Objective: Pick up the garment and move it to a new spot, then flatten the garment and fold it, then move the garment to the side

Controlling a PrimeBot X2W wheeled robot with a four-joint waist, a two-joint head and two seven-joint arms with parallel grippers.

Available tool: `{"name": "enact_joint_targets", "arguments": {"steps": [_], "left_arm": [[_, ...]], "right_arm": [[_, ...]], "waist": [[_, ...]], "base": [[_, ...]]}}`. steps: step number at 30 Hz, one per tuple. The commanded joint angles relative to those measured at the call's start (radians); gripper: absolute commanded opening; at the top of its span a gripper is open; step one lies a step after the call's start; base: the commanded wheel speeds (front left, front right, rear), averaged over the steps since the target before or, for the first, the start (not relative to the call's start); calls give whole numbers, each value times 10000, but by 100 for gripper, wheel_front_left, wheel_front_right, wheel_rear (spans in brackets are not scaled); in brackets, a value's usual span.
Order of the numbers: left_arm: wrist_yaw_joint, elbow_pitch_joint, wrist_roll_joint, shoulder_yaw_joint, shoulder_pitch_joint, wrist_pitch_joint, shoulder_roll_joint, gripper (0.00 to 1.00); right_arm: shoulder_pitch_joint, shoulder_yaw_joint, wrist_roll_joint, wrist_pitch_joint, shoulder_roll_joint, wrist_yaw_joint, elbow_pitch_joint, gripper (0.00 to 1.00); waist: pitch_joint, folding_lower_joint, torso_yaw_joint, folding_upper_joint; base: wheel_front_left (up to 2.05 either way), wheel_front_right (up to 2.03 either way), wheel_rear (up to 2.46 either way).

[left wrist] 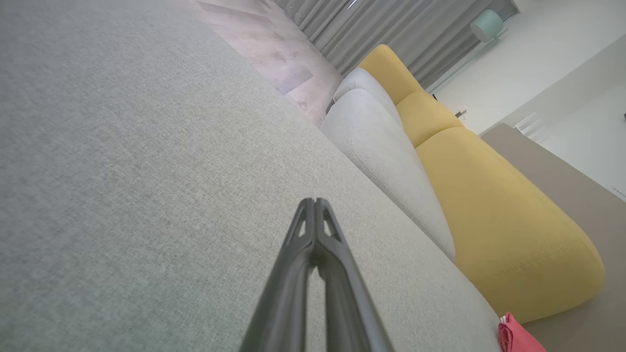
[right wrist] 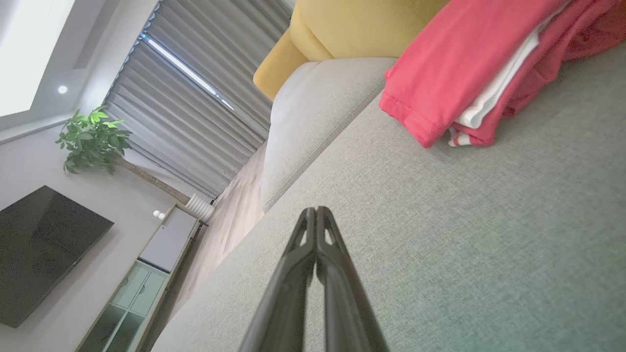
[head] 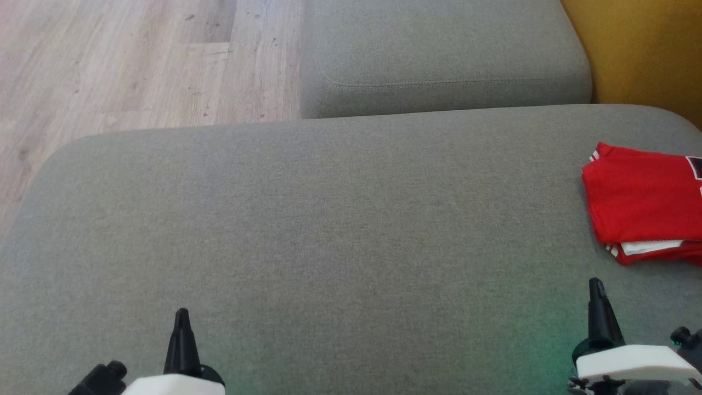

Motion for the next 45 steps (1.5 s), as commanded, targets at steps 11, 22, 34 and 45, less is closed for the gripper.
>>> {"name": "enact_joint_targets", "arguments": {"steps": [11,22,34,45], "left_arm": [[-313,-109,-1474,616,-860,331,122,0],[-541,51,-2751,963,-1168,642,123,0],[-789,227,-4133,1351,-1504,989,117,0],[-1018,390,-5397,1714,-1813,1314,107,0]], "right_arm": [[-792,-80,1547,353,-177,41,-215,0],[-1086,-203,2872,670,-177,47,-165,0],[-1406,-343,4308,1019,-172,54,-110,0],[-1701,-477,5625,1344,-164,60,-59,0]], "waist": [[109,-1,-63,0],[212,-1,-123,0],[325,-1,-188,0],[428,-1,-247,0]], "base": [[0,0,0],[0,0,0],[0,0,0],[0,0,0]]}}
